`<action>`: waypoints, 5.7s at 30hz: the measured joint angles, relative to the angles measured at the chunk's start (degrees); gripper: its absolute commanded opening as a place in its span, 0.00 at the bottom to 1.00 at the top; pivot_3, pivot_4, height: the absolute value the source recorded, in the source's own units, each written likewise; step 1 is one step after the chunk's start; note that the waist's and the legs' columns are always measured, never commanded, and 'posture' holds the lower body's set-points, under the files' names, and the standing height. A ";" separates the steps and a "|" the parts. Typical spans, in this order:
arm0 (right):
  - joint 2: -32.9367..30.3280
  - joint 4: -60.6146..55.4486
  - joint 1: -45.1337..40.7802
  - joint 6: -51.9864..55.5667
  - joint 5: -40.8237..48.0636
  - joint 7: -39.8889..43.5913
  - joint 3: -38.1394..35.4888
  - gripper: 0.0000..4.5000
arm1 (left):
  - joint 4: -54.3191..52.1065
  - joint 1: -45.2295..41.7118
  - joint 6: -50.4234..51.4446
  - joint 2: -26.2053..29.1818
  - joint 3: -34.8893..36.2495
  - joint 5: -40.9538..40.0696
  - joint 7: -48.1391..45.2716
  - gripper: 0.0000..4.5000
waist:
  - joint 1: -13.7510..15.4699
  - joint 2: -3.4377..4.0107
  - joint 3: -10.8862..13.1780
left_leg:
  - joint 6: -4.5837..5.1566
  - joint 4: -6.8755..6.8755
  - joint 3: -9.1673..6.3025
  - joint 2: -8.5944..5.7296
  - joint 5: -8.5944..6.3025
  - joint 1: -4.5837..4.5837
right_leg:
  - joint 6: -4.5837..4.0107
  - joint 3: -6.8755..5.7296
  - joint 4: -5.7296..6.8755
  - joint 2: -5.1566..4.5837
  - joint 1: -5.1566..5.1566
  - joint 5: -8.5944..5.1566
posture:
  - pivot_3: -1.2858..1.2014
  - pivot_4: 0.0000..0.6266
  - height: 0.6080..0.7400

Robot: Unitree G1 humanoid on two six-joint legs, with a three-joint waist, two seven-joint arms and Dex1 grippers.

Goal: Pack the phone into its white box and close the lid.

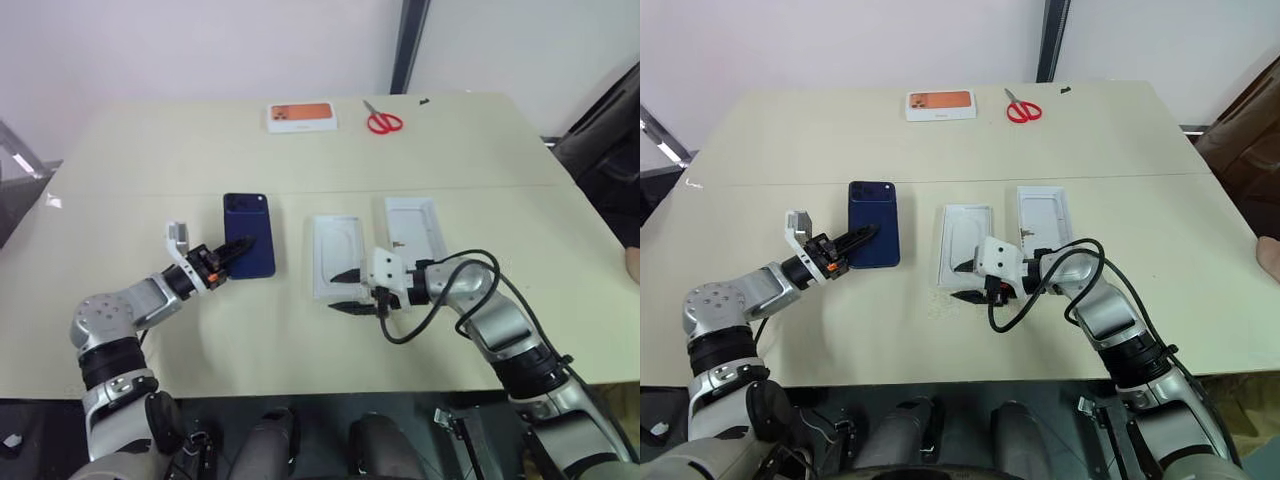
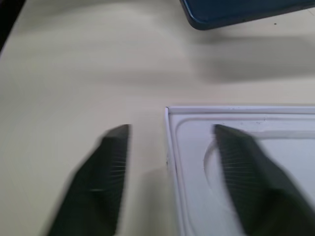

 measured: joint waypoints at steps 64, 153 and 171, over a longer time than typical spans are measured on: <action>-4.17 -6.02 5.28 4.69 2.94 -6.46 -7.19 0.67 | -4.52 0.25 -1.97 -3.25 -14.43 -7.14 8.66 0.75 | -0.14 -0.03 0.01 | -0.02 0.01 0.02 0.01 0.02 0.00 | 0.00 0.02 0.01 0.02 0.01 0.00 | 0.52 0.24 0.95; -5.14 9.95 1.08 -4.12 -12.18 -16.21 -7.91 0.00 | 3.93 -10.10 -27.54 -9.76 -40.28 34.11 -9.76 0.01 | 1.22 0.01 -0.03 | 0.00 0.22 0.04 -0.05 0.03 -0.01 | 0.00 -0.02 0.02 0.00 0.14 0.00 | 0.52 0.24 0.95; -5.19 7.82 0.95 -1.66 -11.47 -13.85 -8.54 0.00 | 3.08 -9.22 -28.12 -8.61 -40.29 34.18 -10.88 0.01 | 0.88 0.01 -0.03 | 0.00 0.20 0.04 -0.02 0.03 -0.01 | 0.00 0.00 0.03 0.03 0.10 0.00 | 0.52 0.24 0.95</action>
